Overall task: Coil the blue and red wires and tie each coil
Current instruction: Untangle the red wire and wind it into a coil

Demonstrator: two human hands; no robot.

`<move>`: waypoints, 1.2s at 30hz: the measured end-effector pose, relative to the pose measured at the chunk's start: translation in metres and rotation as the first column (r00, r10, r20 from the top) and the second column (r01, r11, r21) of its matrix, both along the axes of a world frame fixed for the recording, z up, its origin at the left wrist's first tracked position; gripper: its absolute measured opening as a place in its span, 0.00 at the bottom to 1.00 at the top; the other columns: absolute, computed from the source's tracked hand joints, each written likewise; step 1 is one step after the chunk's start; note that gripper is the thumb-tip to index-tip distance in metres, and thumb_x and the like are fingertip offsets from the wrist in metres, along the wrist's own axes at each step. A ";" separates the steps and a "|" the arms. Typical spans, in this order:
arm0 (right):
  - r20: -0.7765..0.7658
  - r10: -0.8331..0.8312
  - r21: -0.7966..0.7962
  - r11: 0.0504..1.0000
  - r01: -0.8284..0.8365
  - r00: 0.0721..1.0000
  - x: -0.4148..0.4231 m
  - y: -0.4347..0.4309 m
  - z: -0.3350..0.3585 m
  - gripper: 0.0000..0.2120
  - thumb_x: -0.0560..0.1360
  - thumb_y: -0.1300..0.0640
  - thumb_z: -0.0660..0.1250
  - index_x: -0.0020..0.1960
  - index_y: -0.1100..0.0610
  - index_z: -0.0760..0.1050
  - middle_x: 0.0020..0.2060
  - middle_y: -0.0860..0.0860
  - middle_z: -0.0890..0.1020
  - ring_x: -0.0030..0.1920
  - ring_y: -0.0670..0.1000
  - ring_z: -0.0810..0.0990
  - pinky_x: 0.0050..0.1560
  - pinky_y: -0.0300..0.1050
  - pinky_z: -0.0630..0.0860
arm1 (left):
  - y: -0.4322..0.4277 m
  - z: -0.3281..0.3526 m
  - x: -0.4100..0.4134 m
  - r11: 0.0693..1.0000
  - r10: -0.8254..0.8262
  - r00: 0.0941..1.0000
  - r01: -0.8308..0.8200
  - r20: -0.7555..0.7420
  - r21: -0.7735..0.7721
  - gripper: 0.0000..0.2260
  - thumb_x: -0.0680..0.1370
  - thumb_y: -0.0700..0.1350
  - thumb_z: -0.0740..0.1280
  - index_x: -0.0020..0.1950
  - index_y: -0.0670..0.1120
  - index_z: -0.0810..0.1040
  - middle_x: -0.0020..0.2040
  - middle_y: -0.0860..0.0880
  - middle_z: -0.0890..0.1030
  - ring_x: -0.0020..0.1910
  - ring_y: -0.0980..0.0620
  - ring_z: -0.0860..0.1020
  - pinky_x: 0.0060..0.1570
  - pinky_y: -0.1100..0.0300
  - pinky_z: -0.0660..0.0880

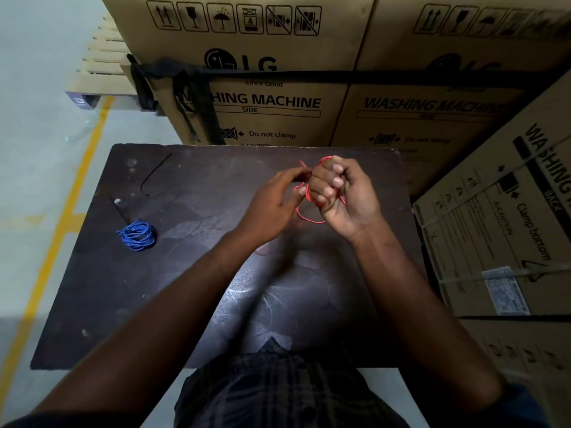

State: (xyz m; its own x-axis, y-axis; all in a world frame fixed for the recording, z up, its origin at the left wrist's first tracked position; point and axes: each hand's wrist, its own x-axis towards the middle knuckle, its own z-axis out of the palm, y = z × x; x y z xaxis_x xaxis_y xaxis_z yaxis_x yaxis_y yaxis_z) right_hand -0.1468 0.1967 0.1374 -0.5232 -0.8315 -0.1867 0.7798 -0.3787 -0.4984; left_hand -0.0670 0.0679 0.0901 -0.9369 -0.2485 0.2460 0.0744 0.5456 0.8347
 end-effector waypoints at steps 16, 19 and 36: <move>0.280 -0.176 -0.114 0.970 0.214 0.944 -0.016 -0.002 0.020 0.07 0.78 0.63 0.57 0.48 0.62 0.74 0.35 0.54 0.78 0.37 0.51 0.79 0.40 0.44 0.78 | 0.024 -0.012 0.018 0.991 -0.126 0.982 0.117 0.141 0.072 0.08 0.84 0.41 0.58 0.52 0.46 0.77 0.34 0.49 0.78 0.33 0.58 0.76 0.40 0.64 0.72; 0.130 -0.400 0.032 0.916 0.399 0.907 -0.024 -0.008 0.011 0.11 0.82 0.60 0.53 0.49 0.62 0.73 0.37 0.54 0.82 0.38 0.52 0.84 0.42 0.44 0.82 | 0.025 -0.004 0.025 0.990 -0.139 0.979 0.137 0.147 0.028 0.09 0.84 0.43 0.58 0.54 0.46 0.78 0.31 0.51 0.77 0.32 0.55 0.76 0.39 0.63 0.72; -0.696 0.525 0.635 0.769 0.078 0.489 0.006 0.003 -0.042 0.15 0.84 0.59 0.52 0.44 0.64 0.73 0.33 0.57 0.78 0.32 0.53 0.76 0.34 0.41 0.74 | -0.025 0.019 0.031 0.948 -0.120 0.990 0.138 0.079 -0.286 0.06 0.79 0.45 0.64 0.45 0.47 0.79 0.41 0.53 0.81 0.42 0.53 0.79 0.44 0.51 0.74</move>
State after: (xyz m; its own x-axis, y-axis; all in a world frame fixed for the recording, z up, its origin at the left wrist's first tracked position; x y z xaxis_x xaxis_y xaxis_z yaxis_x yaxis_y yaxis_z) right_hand -0.1408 0.1999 0.0958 -0.4829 -0.8460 -0.2260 -0.0815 0.3004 -0.9503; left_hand -0.0358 0.0427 0.1089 -0.9714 -0.0507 0.2319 0.1151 0.7538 0.6470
